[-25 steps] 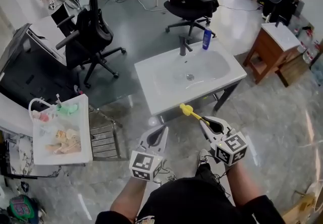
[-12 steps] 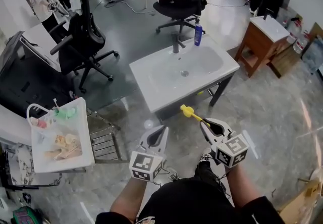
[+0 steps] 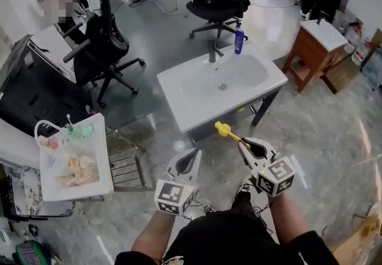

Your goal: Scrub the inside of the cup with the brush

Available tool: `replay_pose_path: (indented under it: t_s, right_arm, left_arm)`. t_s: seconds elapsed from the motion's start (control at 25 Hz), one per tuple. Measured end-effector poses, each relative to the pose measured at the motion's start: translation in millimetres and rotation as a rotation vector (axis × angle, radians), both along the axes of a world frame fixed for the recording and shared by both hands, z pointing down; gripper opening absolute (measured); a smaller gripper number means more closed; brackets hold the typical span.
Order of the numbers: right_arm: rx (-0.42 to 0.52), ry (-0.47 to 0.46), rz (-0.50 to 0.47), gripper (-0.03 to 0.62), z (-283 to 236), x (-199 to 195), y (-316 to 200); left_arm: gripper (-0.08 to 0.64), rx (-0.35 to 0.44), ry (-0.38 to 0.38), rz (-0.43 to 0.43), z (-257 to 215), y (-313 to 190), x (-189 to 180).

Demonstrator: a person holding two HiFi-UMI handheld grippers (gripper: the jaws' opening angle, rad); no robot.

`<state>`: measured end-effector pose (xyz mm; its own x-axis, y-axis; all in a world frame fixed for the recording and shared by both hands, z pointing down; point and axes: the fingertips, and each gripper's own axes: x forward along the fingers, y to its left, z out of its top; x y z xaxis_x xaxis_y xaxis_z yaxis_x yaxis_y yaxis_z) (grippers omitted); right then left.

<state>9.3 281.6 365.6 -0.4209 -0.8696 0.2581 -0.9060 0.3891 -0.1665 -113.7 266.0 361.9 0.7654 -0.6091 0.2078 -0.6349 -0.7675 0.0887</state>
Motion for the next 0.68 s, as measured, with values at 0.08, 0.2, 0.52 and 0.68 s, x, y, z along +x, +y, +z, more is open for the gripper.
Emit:
replay_pose_path:
  t_s: [0.08, 0.2, 0.52, 0.68]
  right_arm:
    - [-0.005, -0.002, -0.001, 0.036, 2.3, 1.8, -1.1]
    - [-0.007, 0.001, 0.001, 0.037, 2.5, 6.1, -3.1]
    - [-0.014, 0.008, 0.01, 0.037, 3.8, 9.1, -3.2]
    - [-0.016, 0.009, 0.015, 0.036, 3.7, 10.8, -4.6]
  left_arm:
    - [0.006, -0.002, 0.003, -0.004, 0.6, -1.9, 1.6]
    - [0.006, -0.007, 0.008, -0.007, 1.8, -4.3, 5.4]
    - [0.006, -0.016, 0.01, 0.0, 5.4, -5.8, 6.9]
    - [0.006, -0.021, 0.012, 0.002, 5.9, -7.7, 8.0]
